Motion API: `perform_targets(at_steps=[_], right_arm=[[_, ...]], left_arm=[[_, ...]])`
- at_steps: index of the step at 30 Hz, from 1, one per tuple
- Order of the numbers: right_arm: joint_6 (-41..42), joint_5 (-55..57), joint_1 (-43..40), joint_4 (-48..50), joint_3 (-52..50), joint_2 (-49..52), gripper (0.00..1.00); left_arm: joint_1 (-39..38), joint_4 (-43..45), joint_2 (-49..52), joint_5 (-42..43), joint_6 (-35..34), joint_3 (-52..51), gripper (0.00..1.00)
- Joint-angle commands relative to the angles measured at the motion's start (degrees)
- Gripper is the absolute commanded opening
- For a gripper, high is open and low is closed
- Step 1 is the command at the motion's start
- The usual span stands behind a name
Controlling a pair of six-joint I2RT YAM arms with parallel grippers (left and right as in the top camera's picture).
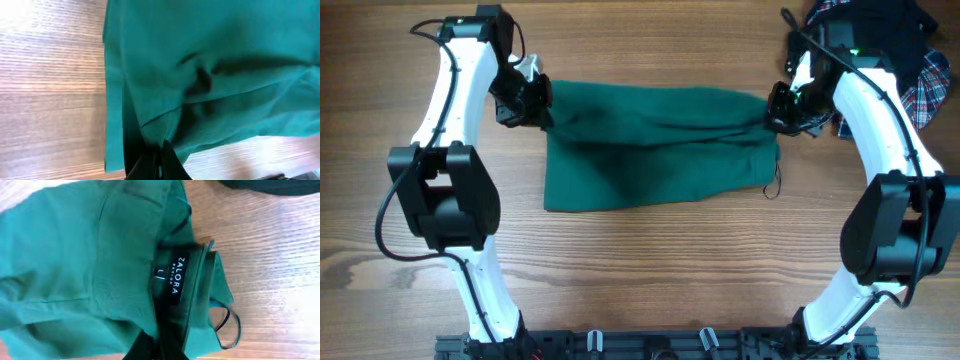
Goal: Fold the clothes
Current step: 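Fold the top edge down toward the bottom edge with both grippers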
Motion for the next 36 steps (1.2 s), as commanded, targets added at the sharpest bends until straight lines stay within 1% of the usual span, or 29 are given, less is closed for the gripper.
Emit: perform_targets(at_steps=[1,6,7,13,15,17,19,20,22,26,30,34,36], right_arm=[[2.99,6.38,1.14,-3.26,0.44,-1.51,0.04],[3.17,7.21,1.31,-7.28,0.44,-1.51,0.04],[3.39,7.21,1.31,-8.79,0.44,-1.51,0.04],[3.37,7.21,1.31,-11.67,0.44,-1.51,0.04],[3.34,7.23,1.31,-12.41,0.44,-1.51,0.04],[3.37,7.76,1.31,-13.05,0.44,-1.51,0.04],[3.41,8.70,1.31,-13.05,0.44,-1.51,0.04],[3.43,8.70,1.31,-12.98,0.44,-1.51,0.04],[4.79,9.68,1.31,-12.92,0.66,-1.51,0.04],[6.25,12.13,1.44,-14.82,4.59,-1.95,0.04],[8.94,14.86,2.89,-15.61,5.40,-5.86,0.04],[8.94,14.88,5.64,-21.55,5.38,-6.29,0.04],[8.98,14.95,7.89,-22.47,5.31,-6.21,0.04]], left_arm=[[-0.46,-2.78,-1.92,-3.37,-1.46,0.00,0.04],[-0.66,-6.71,-1.92,-4.00,-1.46,0.00,0.04],[-0.72,-8.96,-1.92,-5.14,-1.66,-0.04,0.04],[-2.49,-12.22,-1.90,-8.37,-1.66,-0.33,0.04],[-3.48,-11.76,-1.90,-8.52,-1.66,-1.90,0.04],[-4.17,-10.19,-1.90,-8.72,-1.68,-5.99,0.04],[-4.15,-8.07,-1.90,-12.26,-5.42,-10.34,0.04],[-4.15,-6.54,-1.90,-13.97,-6.16,-12.87,0.04],[-4.15,-4.66,-1.90,-14.03,-6.16,-15.02,0.04],[-4.13,-2.29,-1.90,-14.05,-7.23,-15.87,0.04],[-4.13,-1.14,-1.90,-14.03,-7.23,-15.87,0.04],[-4.13,-0.74,-1.90,-14.03,-7.21,-15.87,0.04],[-4.13,-0.74,-1.90,-14.03,-7.21,-15.87,0.04]])
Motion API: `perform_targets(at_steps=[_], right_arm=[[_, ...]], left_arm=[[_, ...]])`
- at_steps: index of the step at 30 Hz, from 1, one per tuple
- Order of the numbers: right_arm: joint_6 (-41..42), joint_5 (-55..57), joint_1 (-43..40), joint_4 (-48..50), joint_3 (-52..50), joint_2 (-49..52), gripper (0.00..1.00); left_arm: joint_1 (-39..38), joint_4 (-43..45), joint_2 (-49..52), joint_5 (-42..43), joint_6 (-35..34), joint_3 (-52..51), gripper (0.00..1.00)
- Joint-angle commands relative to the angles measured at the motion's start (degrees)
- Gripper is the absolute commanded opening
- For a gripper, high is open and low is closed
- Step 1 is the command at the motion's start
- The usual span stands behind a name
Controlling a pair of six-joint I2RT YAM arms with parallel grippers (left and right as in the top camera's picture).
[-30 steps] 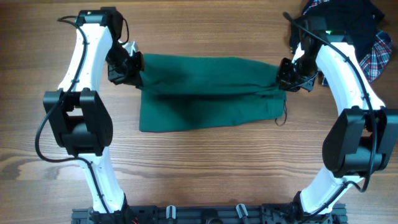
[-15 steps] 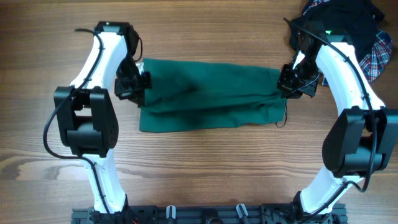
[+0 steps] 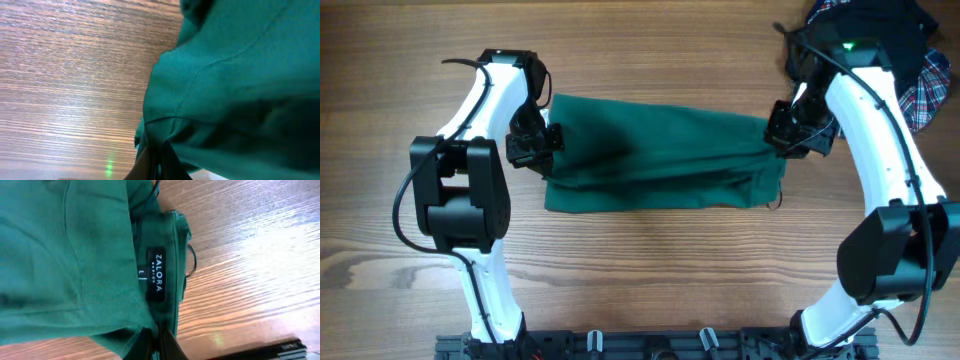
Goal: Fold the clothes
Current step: 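Fold the top edge down toward the bottom edge with both grippers, then press the folded edge flat with both grippers and release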
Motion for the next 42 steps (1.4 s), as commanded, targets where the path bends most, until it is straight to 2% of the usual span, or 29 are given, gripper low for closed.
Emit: perform_targets(at_steps=[1,7,13,14,15,16,17,18,22,25,26,27,28,29,31,33,38,40,42], right_arm=[[1.18,2.49,2.29,-0.22,0.46,-1.07,0.04],[3.02,8.41,2.89,6.34,-10.01,-1.05,0.04],[2.58,11.80,2.86,11.08,-15.21,-1.05,0.04],[2.56,12.87,2.86,11.08,-15.19,-1.03,0.22],[2.56,13.22,2.86,11.04,-15.19,-1.03,0.47],[2.54,13.77,2.86,10.93,-15.19,-1.03,0.73],[2.54,15.58,2.86,10.23,-14.99,-1.09,0.82],[2.73,17.79,2.86,8.57,-14.27,-1.09,0.88],[3.76,19.12,2.86,3.82,-8.24,-2.34,0.91],[4.92,19.47,2.86,1.55,-2.73,-6.32,0.91],[5.53,16.52,2.89,2.62,-1.40,-9.03,0.83],[5.03,10.19,2.89,5.84,-1.46,-11.50,0.49],[1.31,2.64,2.99,9.38,-1.49,-13.00,0.09],[-0.90,-2.67,3.21,11.93,-1.57,-13.44,0.04],[-4.39,-10.36,4.46,16.98,-2.34,-12.63,0.04],[-5.14,-15.10,6.25,22.69,-6.78,-11.82,0.04],[-4.92,-11.50,6.19,29.20,-20.50,-10.54,0.04],[-4.57,-9.22,6.19,32.48,-26.05,-9.97,0.04],[-0.48,-3.34,5.77,32.83,-29.44,-9.22,0.04]], left_arm=[[0.13,0.17,-1.38,-1.42,-0.94,-0.48,0.04],[0.13,1.46,-1.38,-1.44,-0.94,-1.27,0.04],[0.13,1.77,-1.38,-1.42,-0.96,-1.27,0.06],[0.13,1.86,-1.38,-1.42,-0.94,-1.27,0.18],[0.13,1.81,-1.38,-1.42,-0.94,-1.27,0.35],[0.13,1.64,-1.38,-1.51,-0.94,-1.27,0.41],[0.17,1.44,-1.40,-2.12,-0.96,-1.27,0.56],[0.17,0.72,-1.51,-3.74,-0.98,-1.14,0.58],[0.26,-0.15,-5.51,-8.61,-4.42,0.68,0.29],[0.26,2.14,-13.84,-9.33,-4.42,1.16,0.22],[0.20,4.20,-18.25,-9.31,-4.42,1.16,0.11],[0.00,6.10,-20.92,-8.72,-4.42,1.16,0.04],[-0.24,8.17,-22.49,-6.32,-4.42,1.16,0.04],[-0.42,9.55,-22.71,-2.80,-4.39,1.16,0.04],[-1.95,14.84,-22.36,6.93,-4.39,-0.76,0.04],[-6.93,25.11,-22.32,10.71,-4.42,-7.96,0.04],[-14.69,37.18,-18.73,10.51,-4.39,-17.59,0.04],[-15.15,39.19,-15.45,10.23,-4.35,-18.62,0.04],[-14.97,39.32,-11.47,10.23,-4.15,-18.62,0.04]])
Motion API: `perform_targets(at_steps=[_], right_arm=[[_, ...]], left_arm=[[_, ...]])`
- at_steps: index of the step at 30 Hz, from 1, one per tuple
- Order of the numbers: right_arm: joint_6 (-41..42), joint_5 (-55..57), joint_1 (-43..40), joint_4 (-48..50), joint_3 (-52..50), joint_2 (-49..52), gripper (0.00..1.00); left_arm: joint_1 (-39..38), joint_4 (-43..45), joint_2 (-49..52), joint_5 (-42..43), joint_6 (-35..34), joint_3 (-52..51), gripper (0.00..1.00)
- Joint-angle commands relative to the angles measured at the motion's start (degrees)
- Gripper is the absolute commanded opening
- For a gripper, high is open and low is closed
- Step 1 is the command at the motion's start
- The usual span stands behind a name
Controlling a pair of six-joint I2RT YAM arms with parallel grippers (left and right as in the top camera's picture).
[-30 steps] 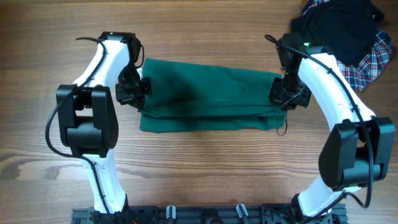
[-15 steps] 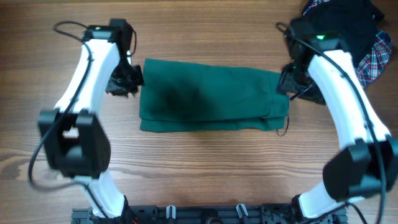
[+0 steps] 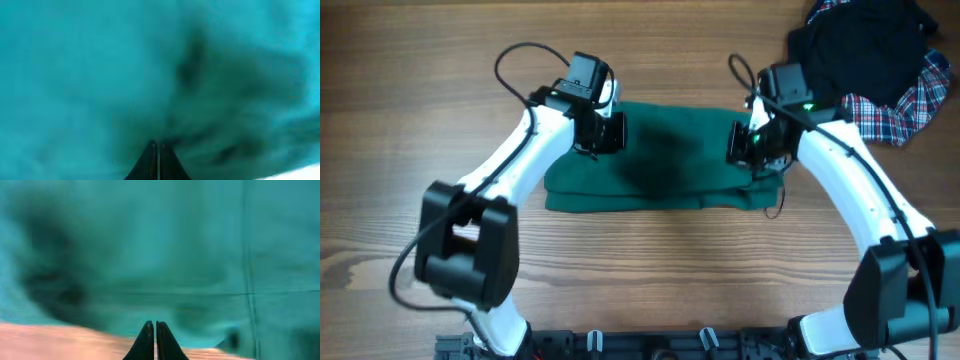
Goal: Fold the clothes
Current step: 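Press the folded edge flat with both grippers and release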
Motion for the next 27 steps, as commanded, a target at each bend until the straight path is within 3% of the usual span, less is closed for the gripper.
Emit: perform_targets(at_steps=[1,6,10,14,18,22,27], right_arm=[[4.55,8.26,-0.85,0.11,-4.07,1.25,0.04],[8.09,11.58,-1.05,-6.34,-5.79,1.84,0.04],[6.23,1.95,-1.05,-7.15,-0.46,-0.61,0.04],[6.38,2.99,-1.05,1.42,3.48,-5.07,0.04],[6.45,11.61,-1.05,3.78,1.51,1.20,0.04],[6.62,11.74,-1.05,-1.40,0.20,10.95,0.04],[6.62,15.15,-1.05,-7.98,0.15,11.34,0.04]], left_arm=[[0.46,0.17,6.36,0.50,0.11,-0.72,0.04],[0.63,-2.82,9.84,-2.49,0.13,-0.72,0.04],[0.83,-6.71,9.84,-3.63,0.55,-0.70,0.04],[0.83,-7.89,9.84,-3.63,0.55,-0.72,0.04],[0.83,-7.85,9.84,-3.63,0.55,-0.72,0.04],[0.83,-7.85,9.84,-3.65,0.55,-0.72,0.04],[0.87,-7.43,9.84,-3.65,0.55,-0.72,0.04]])
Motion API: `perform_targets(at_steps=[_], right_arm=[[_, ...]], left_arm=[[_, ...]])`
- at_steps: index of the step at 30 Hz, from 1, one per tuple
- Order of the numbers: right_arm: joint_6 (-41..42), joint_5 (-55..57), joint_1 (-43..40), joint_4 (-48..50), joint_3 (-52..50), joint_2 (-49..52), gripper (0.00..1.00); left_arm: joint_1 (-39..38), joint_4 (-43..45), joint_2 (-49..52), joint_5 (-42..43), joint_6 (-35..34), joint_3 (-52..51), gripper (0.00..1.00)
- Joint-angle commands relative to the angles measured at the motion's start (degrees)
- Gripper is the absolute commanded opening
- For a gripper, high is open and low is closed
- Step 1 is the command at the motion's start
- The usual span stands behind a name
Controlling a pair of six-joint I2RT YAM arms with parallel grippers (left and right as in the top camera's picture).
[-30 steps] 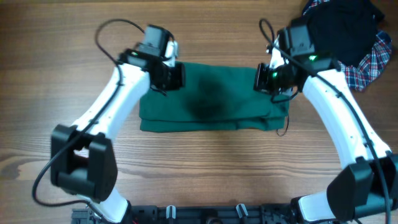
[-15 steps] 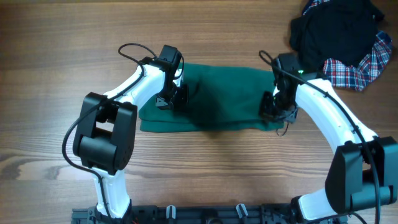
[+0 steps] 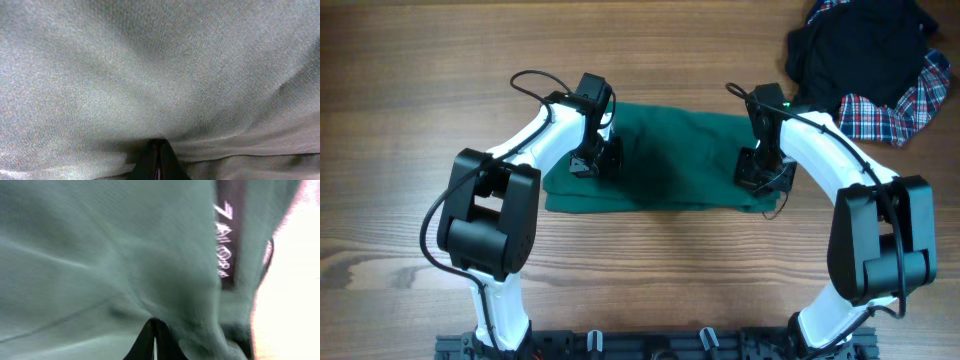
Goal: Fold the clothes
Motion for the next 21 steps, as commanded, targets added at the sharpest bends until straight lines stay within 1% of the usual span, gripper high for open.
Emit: perform_targets(at_steps=[1,3,5,6,9,11,13,15,16,17,18,19,20,21], right_arm=[[0.17,3.37,-0.15,-0.39,0.17,0.26,0.04],[0.11,2.32,-0.15,-1.49,0.83,0.07,0.04],[0.09,2.08,-0.15,-6.56,4.42,-1.68,0.04],[0.07,2.08,-0.15,-8.70,6.86,-4.11,0.04],[0.15,4.22,-0.15,-7.43,8.00,-11.76,0.04],[0.17,5.11,-0.76,-6.43,7.80,-15.96,0.05],[0.13,5.09,-3.08,-6.86,7.67,-16.68,0.04],[0.11,4.24,-7.91,-7.50,6.75,-16.68,0.04],[-0.11,1.95,-10.38,-7.34,5.68,-16.68,0.04],[-0.61,-0.70,-12.79,-6.08,3.39,-16.68,0.16],[-2.03,-3.50,-14.38,-4.74,1.51,-16.65,0.49],[-4.17,-8.04,-16.02,-2.54,-1.25,-16.63,0.70],[-5.66,-11.89,-17.29,-0.63,-3.58,-16.63,0.94],[-6.82,-15.26,-18.21,1.73,-6.03,-16.63,1.00]], left_arm=[[0.44,-0.48,0.90,-2.54,0.52,-0.76,0.04],[0.63,-0.48,0.87,-2.51,0.50,-0.74,0.04],[1.31,-0.57,0.87,-2.51,0.50,-0.74,0.04],[1.75,-0.76,0.83,-2.49,0.50,-0.74,0.04],[3.23,-1.36,-1.16,-2.49,0.50,-0.74,0.04],[3.93,-0.42,-5.49,-2.58,0.50,-0.74,0.04],[3.87,0.57,-9.73,-3.67,0.50,-0.74,0.04],[3.52,1.64,-14.03,-4.07,0.52,-0.74,0.04],[3.34,2.25,-15.15,-4.02,0.52,-0.74,0.04],[2.99,2.78,-15.37,-4.02,0.52,-0.74,0.04],[2.69,3.02,-15.34,-4.02,0.52,-0.74,0.04],[2.34,3.21,-15.30,-4.04,0.52,-0.74,0.04],[1.92,3.45,-15.28,-4.04,0.52,-0.74,0.04],[1.49,3.91,-15.28,-4.04,0.55,-0.74,0.04]])
